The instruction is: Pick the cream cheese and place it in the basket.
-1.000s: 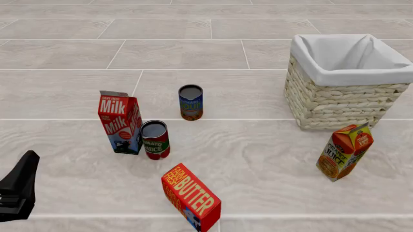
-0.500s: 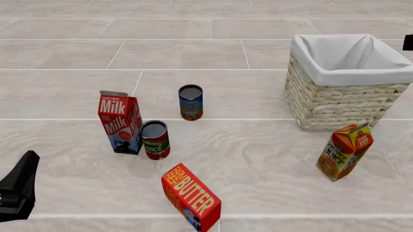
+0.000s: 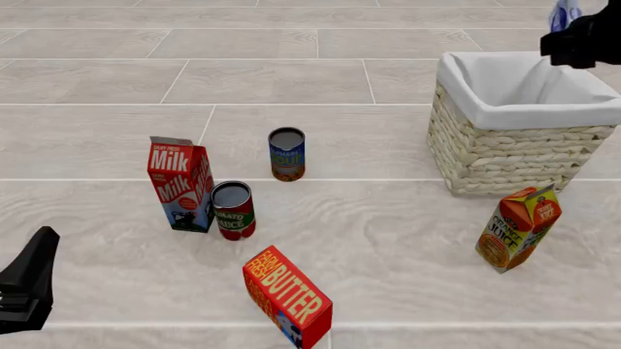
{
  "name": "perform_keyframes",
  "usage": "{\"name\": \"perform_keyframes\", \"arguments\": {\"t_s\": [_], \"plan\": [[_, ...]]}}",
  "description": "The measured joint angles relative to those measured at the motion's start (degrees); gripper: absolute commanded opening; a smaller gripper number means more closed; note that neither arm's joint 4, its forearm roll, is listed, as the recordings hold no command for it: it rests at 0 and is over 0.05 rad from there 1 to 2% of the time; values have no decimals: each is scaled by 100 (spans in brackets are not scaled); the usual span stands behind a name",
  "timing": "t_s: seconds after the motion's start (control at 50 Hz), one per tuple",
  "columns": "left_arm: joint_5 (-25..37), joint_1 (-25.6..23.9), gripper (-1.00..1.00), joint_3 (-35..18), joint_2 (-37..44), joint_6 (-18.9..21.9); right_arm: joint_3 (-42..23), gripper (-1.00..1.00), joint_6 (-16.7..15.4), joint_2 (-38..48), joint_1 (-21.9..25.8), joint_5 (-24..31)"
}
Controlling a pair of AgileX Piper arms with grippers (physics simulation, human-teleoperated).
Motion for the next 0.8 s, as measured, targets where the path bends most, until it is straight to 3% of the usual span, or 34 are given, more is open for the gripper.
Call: {"name": "perform_keyframes", "arguments": {"t_s": [0.58,0.8], "plan": [[0,0,100,0,0,0,-1488,-100,-264,1499,-36,872],[0,0,100,0,0,0,-2335,-100,-375,2048,-56,1293]]}}
